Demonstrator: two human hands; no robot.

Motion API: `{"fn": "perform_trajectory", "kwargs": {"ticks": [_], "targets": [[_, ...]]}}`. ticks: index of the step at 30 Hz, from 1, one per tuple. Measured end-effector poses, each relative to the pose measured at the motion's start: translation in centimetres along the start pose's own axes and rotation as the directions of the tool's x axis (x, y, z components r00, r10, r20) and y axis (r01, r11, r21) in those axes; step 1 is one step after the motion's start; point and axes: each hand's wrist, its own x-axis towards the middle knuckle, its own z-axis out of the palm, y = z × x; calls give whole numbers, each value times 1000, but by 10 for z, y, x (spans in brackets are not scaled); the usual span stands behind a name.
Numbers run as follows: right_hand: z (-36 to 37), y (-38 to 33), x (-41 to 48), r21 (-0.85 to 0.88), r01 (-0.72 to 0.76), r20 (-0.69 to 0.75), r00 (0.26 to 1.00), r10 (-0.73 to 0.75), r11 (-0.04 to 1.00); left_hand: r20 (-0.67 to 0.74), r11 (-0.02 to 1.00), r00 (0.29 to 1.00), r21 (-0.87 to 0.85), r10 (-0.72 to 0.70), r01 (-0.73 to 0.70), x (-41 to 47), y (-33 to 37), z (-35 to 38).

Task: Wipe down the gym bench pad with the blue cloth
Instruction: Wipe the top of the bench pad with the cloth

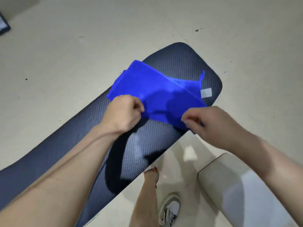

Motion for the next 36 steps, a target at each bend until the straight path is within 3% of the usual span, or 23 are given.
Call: {"fn": "perform_trajectory", "kwargs": {"ticks": [2, 4, 6, 10, 12, 14, 19, 24, 27, 32, 36], "targets": [[34, -6, -14, -53, 118, 107, 988, -112, 992, -47, 998, 997, 17, -63, 64, -6, 1, 16], [51, -8, -7, -128, 226, 34, 974, -224, 966, -175, 998, 983, 17, -64, 68, 1, 6, 25], [61, -6, 16, -196, 242, -46, 966, -255, 950, -234, 990, 970, 112, -60, 88, 17, 9, 37], [78, 11, 54, -391, 198, 33, 979, -201, 899, -190, 925, 950, 247, -247, 290, 51, 13, 74], [74, 30, 63, -483, 200, 29, 977, -213, 852, -219, 916, 947, 276, -234, 291, 68, 19, 85], [61, 51, 70, -496, 140, -38, 982, -183, 857, -251, 920, 956, 318, -152, 230, 89, 32, 90], [55, 66, 75, -353, -159, -257, 964, 67, 922, -201, 931, 979, 362, 30, 46, 141, 76, 103], [83, 35, 67, -303, -348, -367, 902, 228, 887, -182, 907, 968, 412, 174, -85, 125, 51, 101], [122, -10, 55, -312, -393, -415, 875, 248, 865, -186, 911, 974, 410, 132, -45, 91, 22, 93], [180, -82, 23, -238, -156, -361, 931, 62, 959, -232, 887, 972, 438, -44, 145, -5, -55, 66], [178, -74, 15, -252, 5, -239, 969, -67, 968, -282, 874, 951, 420, -130, 244, -25, -61, 70]]}}
